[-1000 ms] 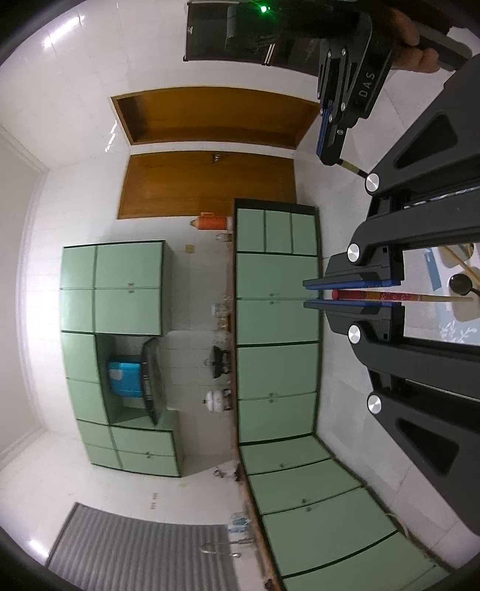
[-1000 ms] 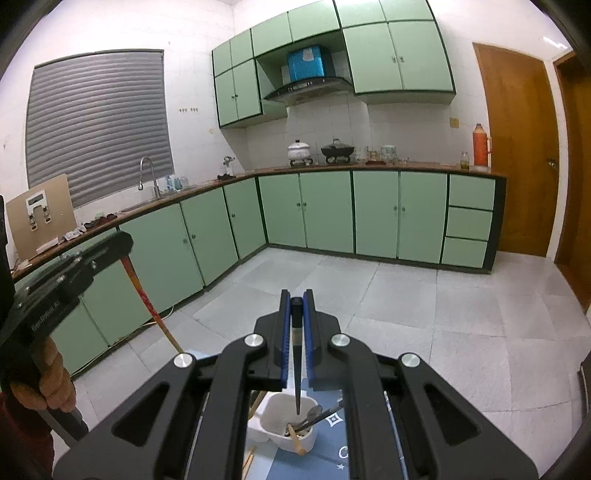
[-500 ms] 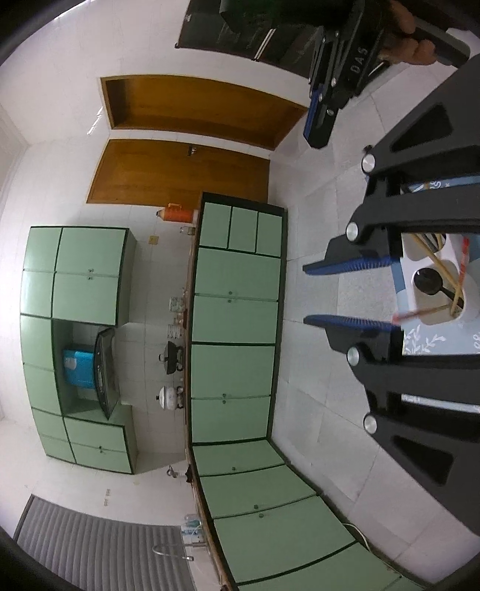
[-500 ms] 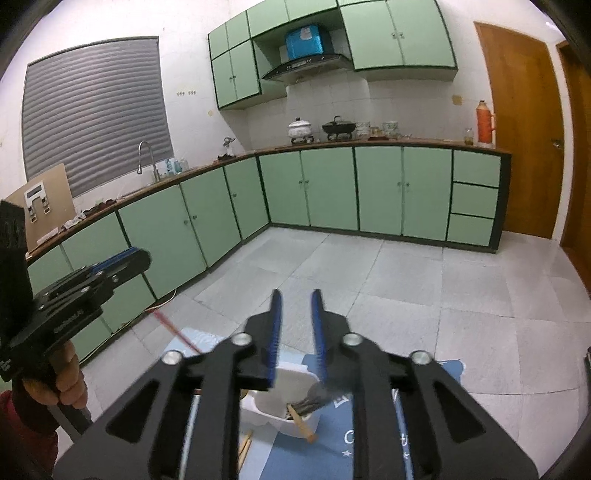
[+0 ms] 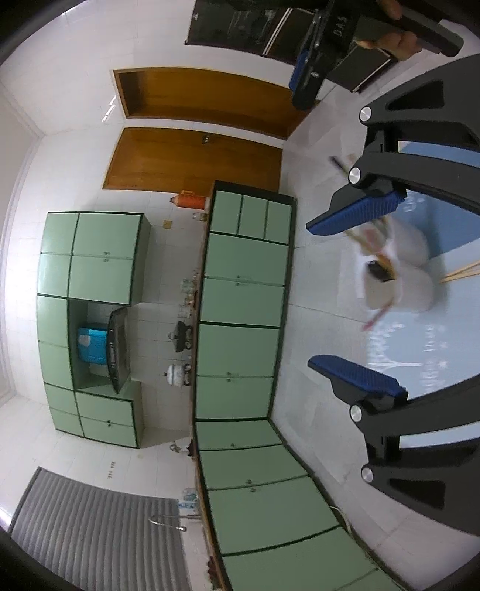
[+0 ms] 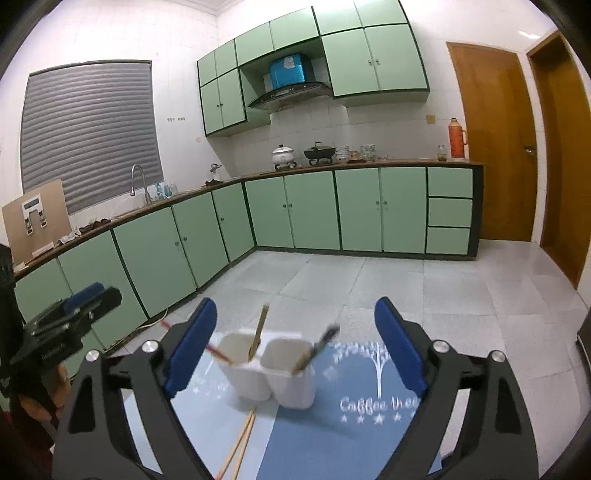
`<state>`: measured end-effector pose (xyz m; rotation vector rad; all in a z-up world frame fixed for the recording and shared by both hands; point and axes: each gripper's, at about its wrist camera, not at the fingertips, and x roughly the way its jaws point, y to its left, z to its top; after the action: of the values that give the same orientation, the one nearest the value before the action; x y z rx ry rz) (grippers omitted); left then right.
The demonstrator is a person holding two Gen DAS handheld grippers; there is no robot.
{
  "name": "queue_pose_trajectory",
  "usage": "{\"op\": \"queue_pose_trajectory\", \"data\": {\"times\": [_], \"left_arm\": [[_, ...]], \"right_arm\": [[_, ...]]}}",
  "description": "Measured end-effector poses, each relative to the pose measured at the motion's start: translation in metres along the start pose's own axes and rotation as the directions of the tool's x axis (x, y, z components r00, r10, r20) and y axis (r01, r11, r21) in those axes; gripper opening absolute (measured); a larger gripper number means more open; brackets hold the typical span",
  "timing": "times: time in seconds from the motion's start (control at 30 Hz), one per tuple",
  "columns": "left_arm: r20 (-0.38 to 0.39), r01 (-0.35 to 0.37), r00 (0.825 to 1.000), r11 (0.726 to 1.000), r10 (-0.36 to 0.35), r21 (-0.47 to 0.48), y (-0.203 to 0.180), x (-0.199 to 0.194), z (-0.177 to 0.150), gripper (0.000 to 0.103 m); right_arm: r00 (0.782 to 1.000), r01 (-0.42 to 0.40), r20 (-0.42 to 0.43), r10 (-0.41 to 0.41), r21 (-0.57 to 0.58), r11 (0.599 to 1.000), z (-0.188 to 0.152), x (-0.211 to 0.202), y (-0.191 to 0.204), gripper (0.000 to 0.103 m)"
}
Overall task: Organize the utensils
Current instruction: 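Move both grippers back over the last two red-patterned chopsticks, then close the right gripper on a red-patterned chopstick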
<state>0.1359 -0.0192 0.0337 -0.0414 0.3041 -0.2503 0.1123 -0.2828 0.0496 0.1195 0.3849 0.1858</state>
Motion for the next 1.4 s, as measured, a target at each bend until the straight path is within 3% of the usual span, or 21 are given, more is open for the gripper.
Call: {"op": "queue_pose_trajectory", "data": {"times": [0.33, 0.63, 0.77, 0.9, 1.17, 1.4], "left_arm": [[-0.139, -0.049, 0.989, 0.999, 0.051, 0.014, -0.001, -0.022, -0.087, 0.068], [-0.278, -0.078, 0.957, 0.997, 0.079, 0.016, 0.008, -0.032, -0.162, 0.068], [-0.319, -0.088, 0.943, 0.996, 0.093, 0.031, 0.011, -0.037, -0.186, 0.068], [-0.335, -0.097, 0.936, 0.995, 0.104, 0.038, 0.015, -0.042, -0.198, 0.068], [-0.333, -0.120, 0.934, 0.992, 0.128, 0.045, 0.025, -0.051, -0.202, 0.068], [-0.330, -0.137, 0.934, 0.990, 0.139, 0.030, 0.035, -0.057, -0.202, 0.068]], "right_arm": [[0.996, 0.070, -0.049, -0.073, -0.046, 0.996, -0.088, -0.021, 0.023, 0.086], [0.985, 0.118, -0.122, -0.119, -0.018, 0.993, -0.159, -0.019, 0.041, 0.086], [0.976, 0.126, -0.181, -0.123, 0.007, 0.992, -0.191, -0.016, 0.049, 0.080], [0.967, 0.147, -0.214, -0.141, 0.012, 0.989, -0.216, -0.015, 0.061, 0.075], [0.947, 0.096, -0.305, -0.103, -0.038, 0.995, -0.256, -0.013, 0.098, 0.061], [0.936, 0.108, -0.329, -0.124, -0.066, 0.992, -0.272, -0.013, 0.117, 0.055]]}}
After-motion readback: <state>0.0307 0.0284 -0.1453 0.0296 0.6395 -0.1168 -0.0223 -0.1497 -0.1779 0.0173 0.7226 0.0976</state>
